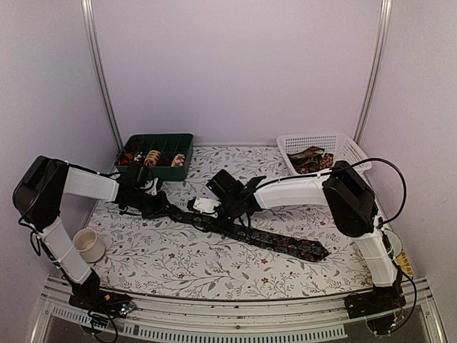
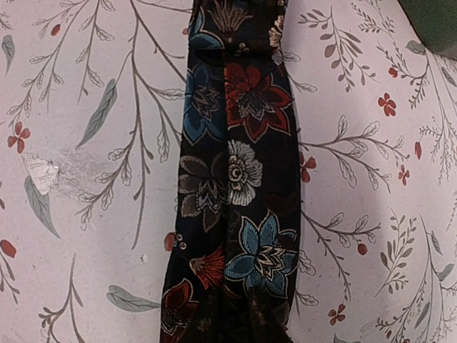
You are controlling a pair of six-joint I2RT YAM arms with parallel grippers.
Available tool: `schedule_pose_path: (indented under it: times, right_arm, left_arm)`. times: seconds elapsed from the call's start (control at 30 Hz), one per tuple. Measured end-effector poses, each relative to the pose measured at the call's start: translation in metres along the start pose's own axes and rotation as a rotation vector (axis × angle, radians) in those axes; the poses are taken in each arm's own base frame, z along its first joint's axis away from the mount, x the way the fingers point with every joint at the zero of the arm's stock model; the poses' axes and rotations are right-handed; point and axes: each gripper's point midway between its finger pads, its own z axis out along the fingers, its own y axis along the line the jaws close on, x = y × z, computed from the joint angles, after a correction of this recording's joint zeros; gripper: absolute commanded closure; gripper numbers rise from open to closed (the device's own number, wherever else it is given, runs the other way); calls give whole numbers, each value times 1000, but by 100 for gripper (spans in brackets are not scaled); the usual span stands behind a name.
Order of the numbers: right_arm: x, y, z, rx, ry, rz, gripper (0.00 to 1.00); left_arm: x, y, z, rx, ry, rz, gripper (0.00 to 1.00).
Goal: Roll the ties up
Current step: Adjust the tie at the center of the board.
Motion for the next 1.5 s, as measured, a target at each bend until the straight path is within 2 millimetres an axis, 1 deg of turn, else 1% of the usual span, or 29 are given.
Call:
schedule_pose_path:
  times: [0.03,0.07,0.47,0.67,1.1,1.37,1.5]
  right_arm:
    - [-1,0,0,-1,0,-3,97]
    - [0,1,1,-2,2,-1,100]
    - [-2,2,1,-2,-2,-8,100]
    - [-6,5,5,-1,-34,-12,100]
    - [-11,15,6,-45,-75,-18,100]
    - [-11,17,5,-53,-86,-28,100]
    - [-11,23,3,-68,-92,-42,100]
  left_arm:
    - [0,0,0,0,0,0,100]
    - [0,0,0,0,0,0,100]
    - [0,2,0,-9,-3,-1,100]
    - [-3,6,-1,-23,-14,-7,100]
    - [-6,10,-2,-35,-25,-17,100]
    - [-7,12,-3,-39,-27,-23,100]
    - [-7,13,-3,-39,-28,-24,100]
